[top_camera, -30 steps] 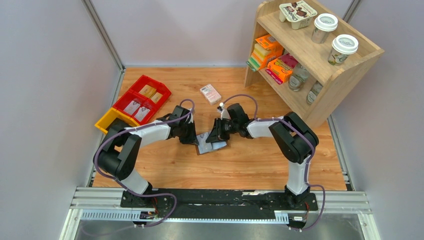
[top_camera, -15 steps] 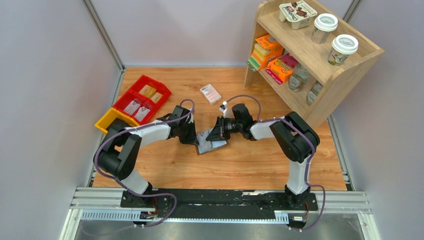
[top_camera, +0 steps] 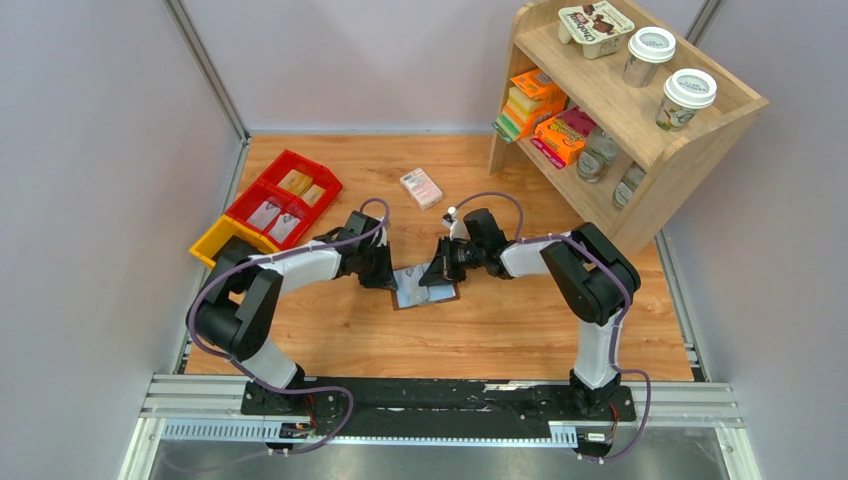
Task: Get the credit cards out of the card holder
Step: Remove the credit card from the card holder.
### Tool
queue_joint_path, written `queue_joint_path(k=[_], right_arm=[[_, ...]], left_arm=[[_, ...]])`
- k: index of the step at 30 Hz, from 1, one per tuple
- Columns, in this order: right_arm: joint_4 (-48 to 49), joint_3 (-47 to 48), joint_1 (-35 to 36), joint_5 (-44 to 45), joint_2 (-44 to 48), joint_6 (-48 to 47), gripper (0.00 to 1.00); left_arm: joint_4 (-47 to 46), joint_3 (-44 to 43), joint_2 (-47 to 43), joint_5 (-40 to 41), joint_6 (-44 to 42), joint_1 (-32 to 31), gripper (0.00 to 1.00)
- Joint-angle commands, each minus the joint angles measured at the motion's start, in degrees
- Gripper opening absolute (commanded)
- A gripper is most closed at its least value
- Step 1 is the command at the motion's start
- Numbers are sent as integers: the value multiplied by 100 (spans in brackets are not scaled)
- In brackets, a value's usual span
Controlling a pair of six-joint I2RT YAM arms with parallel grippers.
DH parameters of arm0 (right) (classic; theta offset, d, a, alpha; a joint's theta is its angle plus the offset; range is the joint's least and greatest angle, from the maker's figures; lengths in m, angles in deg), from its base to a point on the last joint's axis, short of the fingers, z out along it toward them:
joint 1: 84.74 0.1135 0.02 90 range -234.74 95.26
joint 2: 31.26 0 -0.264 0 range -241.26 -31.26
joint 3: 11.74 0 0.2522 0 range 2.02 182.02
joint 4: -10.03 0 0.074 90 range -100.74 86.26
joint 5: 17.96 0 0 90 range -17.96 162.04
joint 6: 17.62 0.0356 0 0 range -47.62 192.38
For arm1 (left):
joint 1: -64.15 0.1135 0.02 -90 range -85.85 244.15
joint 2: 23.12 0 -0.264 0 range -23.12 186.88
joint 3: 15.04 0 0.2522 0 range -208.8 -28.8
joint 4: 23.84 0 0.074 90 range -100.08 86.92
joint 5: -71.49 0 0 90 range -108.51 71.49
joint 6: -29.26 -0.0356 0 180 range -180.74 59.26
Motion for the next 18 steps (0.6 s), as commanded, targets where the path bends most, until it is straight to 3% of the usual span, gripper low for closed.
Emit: queue_joint_path(k=[1, 7, 18], right_arm=[[-680, 283, -3, 433, 72, -459, 0], [-689, 257, 32, 547, 37, -398, 0], [-531, 160, 32, 539, 55, -284, 0]], left_arm=[[-4, 144, -205, 115, -102, -23, 16], [-593, 126, -513, -579, 117, -23, 28], [-1067, -6, 32, -1028, 302, -40, 24]])
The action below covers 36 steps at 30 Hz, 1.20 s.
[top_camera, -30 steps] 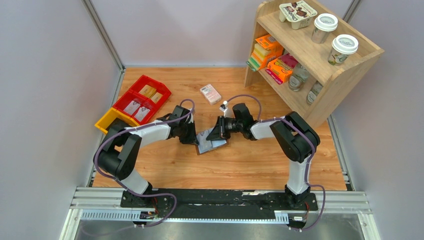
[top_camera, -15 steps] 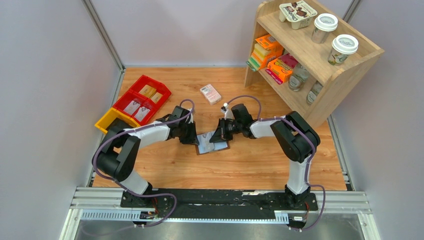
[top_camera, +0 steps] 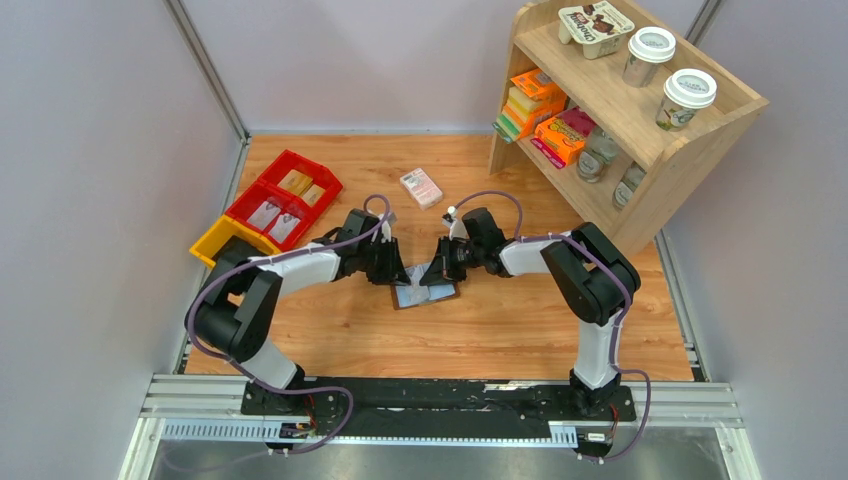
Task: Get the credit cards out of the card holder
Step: Remove the credit card from the card holder.
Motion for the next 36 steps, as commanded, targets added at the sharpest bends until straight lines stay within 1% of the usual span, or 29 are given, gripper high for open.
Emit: queue_joint_path(k=[1, 5, 8, 10, 11, 12, 15, 22, 24, 25, 27, 30, 31, 36], right_arm=[[-44, -17, 19, 266, 55, -82, 0], [-8, -34, 19, 248, 72, -74, 3], [27, -78, 10, 257, 133, -39, 10], [123, -148, -16, 248, 178, 40, 16], [176, -183, -42, 257, 204, 93, 21], [228, -219, -60, 266, 230, 146, 23], [483, -333, -113, 204, 248, 313, 23], [1019, -562, -218, 64, 318, 568, 22], [1134, -605, -236, 28, 336, 603, 20], [1160, -614, -245, 28, 336, 629, 17], [1178, -623, -254, 11, 327, 629, 9], [1178, -623, -254, -16, 292, 603, 2], [1169, -632, -254, -16, 292, 603, 0], [1002, -746, -350, 54, 406, 463, 0]], left_arm=[[-329, -135, 237, -218, 64, -32, 23], [-216, -117, 422, -113, 20, -32, 19], [118, -170, 493, 124, -15, -23, 14], [233, -126, 493, 283, -24, -31, 13], [286, -100, 484, 327, -24, -32, 12], [304, -91, 475, 362, -24, -32, 12], [426, -73, 458, 450, -77, -32, 11], [523, -73, 440, 556, -112, -23, 10], [541, -73, 475, 573, -112, -31, 10], [541, -82, 484, 556, -121, -23, 10], [559, -82, 510, 565, -129, -32, 10], [567, -91, 484, 556, -130, -32, 10], [568, -91, 484, 565, -138, -23, 10], [603, -82, 422, 644, -138, -31, 10]])
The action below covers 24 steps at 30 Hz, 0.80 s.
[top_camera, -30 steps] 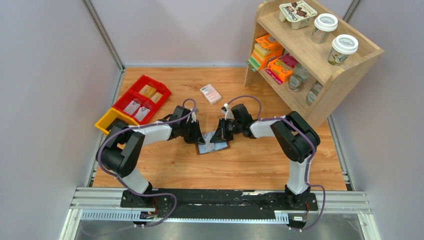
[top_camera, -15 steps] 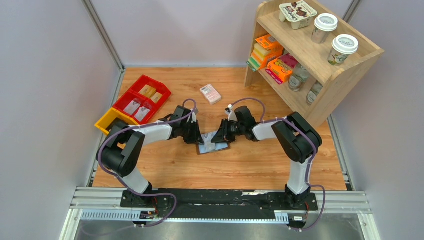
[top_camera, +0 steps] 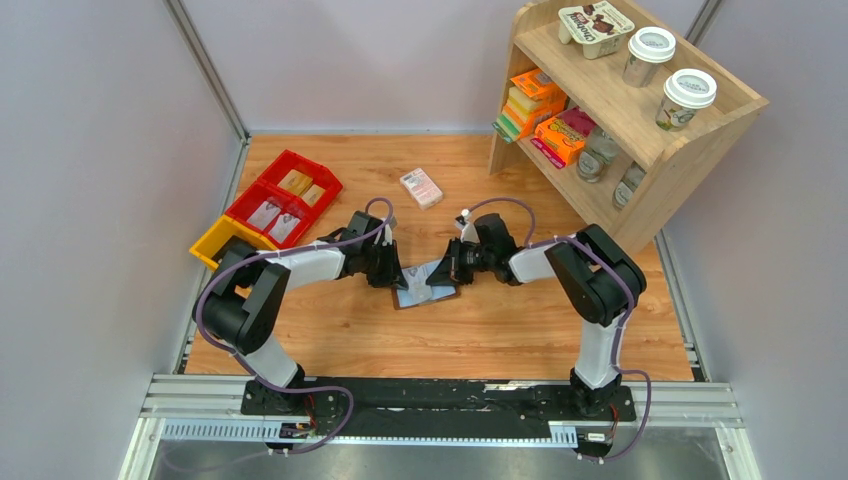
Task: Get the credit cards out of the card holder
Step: Remove the credit card from the card holder.
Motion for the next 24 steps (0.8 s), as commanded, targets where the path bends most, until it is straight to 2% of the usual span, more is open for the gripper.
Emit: queue_joint_path(k=[1, 7, 11, 16, 20, 24], right_arm=[[54, -149, -151, 76, 340, -145, 0], [-52, -115, -169, 33, 420, -242, 1], [-87, 43, -90, -38, 271, -251, 19], [-96, 210, -2, -73, 77, -259, 29], [-139, 325, 15, -82, -28, -312, 27], [-324, 413, -2, -38, -29, -435, 8]], left_arm=[[445, 30, 38, 486, -175, -12, 10], [480, -23, 108, 460, -202, -21, 10], [489, -49, 152, 408, -237, -21, 10], [498, -58, 170, 364, -263, -12, 10], [498, -67, 187, 328, -281, -21, 10], [542, -67, 152, 372, -290, -21, 10]])
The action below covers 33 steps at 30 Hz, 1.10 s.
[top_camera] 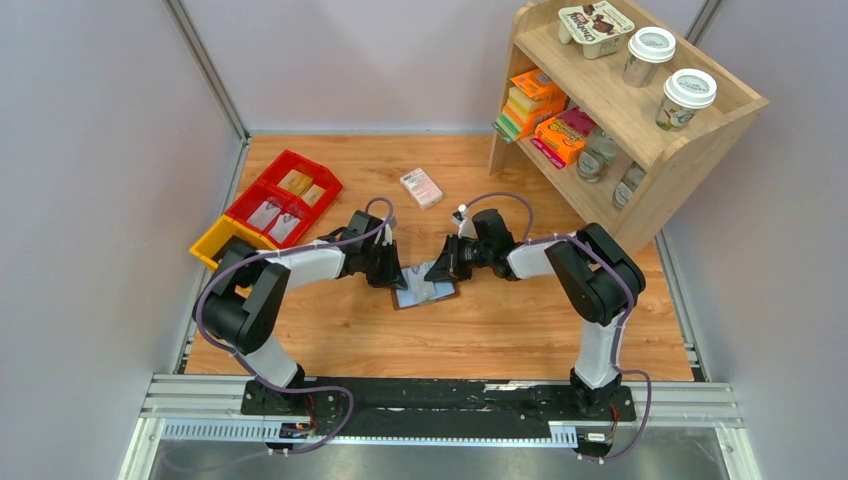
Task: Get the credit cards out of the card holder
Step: Remove the credit card from the card holder.
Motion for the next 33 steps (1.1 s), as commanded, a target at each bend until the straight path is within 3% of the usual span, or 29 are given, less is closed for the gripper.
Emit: queue_joint_path(k=[1, 3, 12, 18, 25, 30, 33], right_arm=[[-197, 186, -6, 43, 26, -247, 4], [-233, 89, -94, 122, 158, -256, 0], [-452, -236, -279, 465, 764, -239, 0], [-777, -245, -270, 790, 1423, -169, 0], [-945, -184, -270, 1177, 2214, 86, 0], [-270, -482, -209, 1650, 2838, 665, 0], [398, -789, -42, 2151, 3225, 1131, 0]], left_arm=[[463, -12, 91, 377, -253, -12, 10], [551, -21, -23, 534, -270, -21, 10], [938, -21, -655, 1536, -323, -3, 12], [1017, 14, -1244, 1879, -253, -3, 36], [939, 23, -1973, 1784, -42, -3, 52], [359, 268, -2729, 1441, 370, -3, 71], [-492, 576, -3466, 1353, 966, 6, 77]])
